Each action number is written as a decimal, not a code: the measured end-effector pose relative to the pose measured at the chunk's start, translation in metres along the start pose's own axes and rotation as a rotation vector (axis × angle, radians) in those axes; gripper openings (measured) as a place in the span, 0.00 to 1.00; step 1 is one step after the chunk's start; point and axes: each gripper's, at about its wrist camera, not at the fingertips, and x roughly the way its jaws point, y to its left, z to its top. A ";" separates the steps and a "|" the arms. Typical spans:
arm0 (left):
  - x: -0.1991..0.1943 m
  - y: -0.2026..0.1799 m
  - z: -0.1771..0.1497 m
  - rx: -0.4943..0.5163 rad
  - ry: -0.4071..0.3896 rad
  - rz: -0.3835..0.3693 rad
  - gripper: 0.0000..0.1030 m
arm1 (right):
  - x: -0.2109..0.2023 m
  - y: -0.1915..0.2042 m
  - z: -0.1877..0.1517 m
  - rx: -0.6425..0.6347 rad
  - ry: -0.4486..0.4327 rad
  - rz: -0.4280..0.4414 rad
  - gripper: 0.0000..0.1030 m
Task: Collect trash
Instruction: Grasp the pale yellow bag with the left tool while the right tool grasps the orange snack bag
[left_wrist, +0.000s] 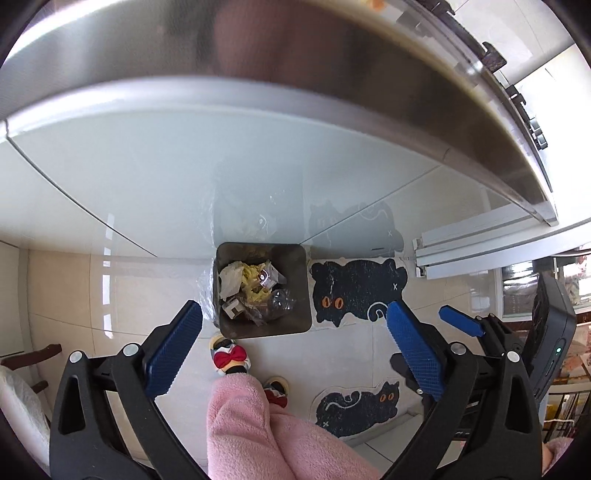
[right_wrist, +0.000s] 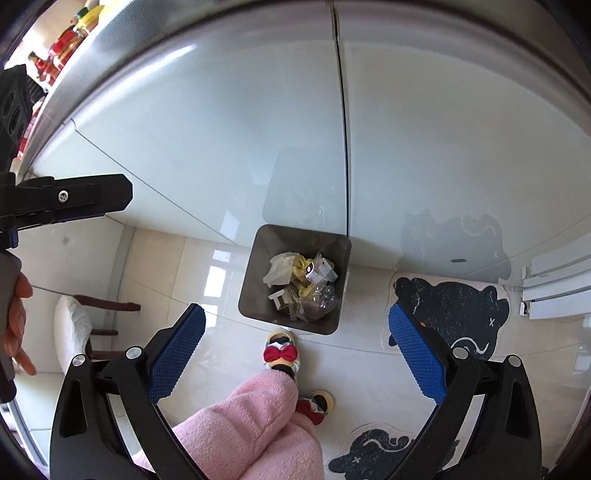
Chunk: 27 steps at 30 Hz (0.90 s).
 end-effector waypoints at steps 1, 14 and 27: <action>-0.013 -0.001 0.001 0.002 -0.014 0.004 0.92 | -0.014 0.001 0.003 0.001 -0.022 0.004 0.97; -0.145 0.007 0.055 0.040 -0.282 0.078 0.92 | -0.145 0.006 0.105 0.015 -0.332 0.029 0.97; -0.168 0.039 0.158 0.025 -0.381 0.077 0.92 | -0.127 0.038 0.243 -0.052 -0.416 0.044 0.96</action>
